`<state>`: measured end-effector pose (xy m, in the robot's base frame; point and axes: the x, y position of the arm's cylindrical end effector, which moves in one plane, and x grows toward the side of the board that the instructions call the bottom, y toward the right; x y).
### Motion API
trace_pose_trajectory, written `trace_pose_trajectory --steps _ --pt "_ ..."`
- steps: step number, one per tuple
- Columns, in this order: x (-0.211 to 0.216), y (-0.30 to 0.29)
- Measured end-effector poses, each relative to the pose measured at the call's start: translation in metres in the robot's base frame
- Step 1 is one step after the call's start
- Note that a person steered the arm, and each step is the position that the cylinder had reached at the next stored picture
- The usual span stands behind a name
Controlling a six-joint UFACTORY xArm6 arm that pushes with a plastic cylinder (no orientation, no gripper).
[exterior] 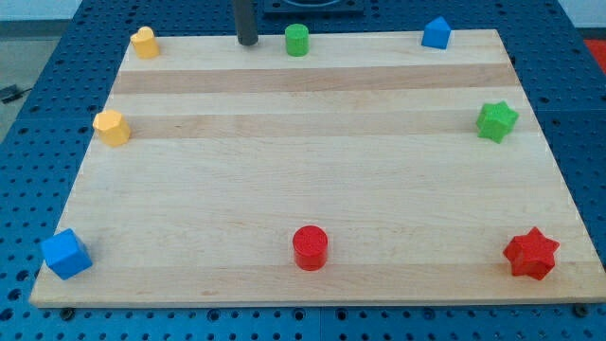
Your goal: Push the green circle slightly to right
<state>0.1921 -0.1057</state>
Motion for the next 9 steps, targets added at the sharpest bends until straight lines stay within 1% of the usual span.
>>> trace_pose_trajectory --steps 1,2,3,4,5,6,9 --pt "0.0 0.021" --pt "0.001 0.063" --pt "0.028 0.067" --pt "0.074 0.079" --pt "0.064 0.043" --pt "0.044 0.013" --pt "0.043 0.012"
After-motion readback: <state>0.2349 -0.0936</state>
